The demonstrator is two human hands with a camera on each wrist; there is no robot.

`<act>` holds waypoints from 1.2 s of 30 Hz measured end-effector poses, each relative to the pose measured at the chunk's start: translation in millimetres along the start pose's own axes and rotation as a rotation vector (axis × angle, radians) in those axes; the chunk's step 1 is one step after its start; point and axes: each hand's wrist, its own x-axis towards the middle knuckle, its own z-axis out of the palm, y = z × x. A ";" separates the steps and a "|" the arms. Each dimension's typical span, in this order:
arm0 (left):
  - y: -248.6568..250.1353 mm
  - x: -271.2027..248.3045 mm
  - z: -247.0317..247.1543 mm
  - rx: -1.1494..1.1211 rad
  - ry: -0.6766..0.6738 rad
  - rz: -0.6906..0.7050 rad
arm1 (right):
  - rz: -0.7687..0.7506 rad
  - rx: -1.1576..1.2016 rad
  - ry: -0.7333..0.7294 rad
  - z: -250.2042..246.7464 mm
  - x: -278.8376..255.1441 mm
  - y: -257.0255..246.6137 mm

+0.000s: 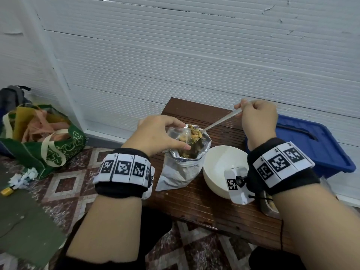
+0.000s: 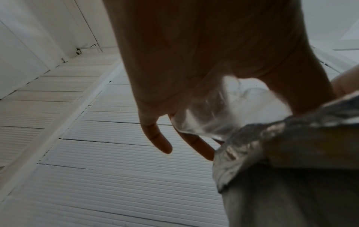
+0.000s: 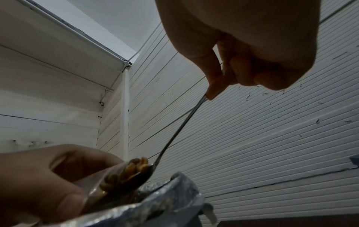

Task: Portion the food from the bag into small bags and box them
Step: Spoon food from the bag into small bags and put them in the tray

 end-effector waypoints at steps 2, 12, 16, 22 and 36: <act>0.1 0.1 -0.2 0.006 0.007 -0.003 | 0.009 0.006 -0.011 4.1 -0.2 -0.2; 6.7 -0.5 0.4 0.114 0.045 0.022 | 0.084 0.052 -0.047 8.7 -4.4 0.2; 7.4 -0.4 1.3 0.151 0.033 0.031 | 0.100 0.076 -0.042 8.6 -5.6 0.2; 11.6 1.2 3.9 0.181 0.086 0.075 | 0.109 0.121 -0.035 9.1 -5.6 -2.3; 17.0 0.2 9.4 -0.248 0.202 0.154 | -0.304 0.219 -0.092 9.5 -22.5 -23.8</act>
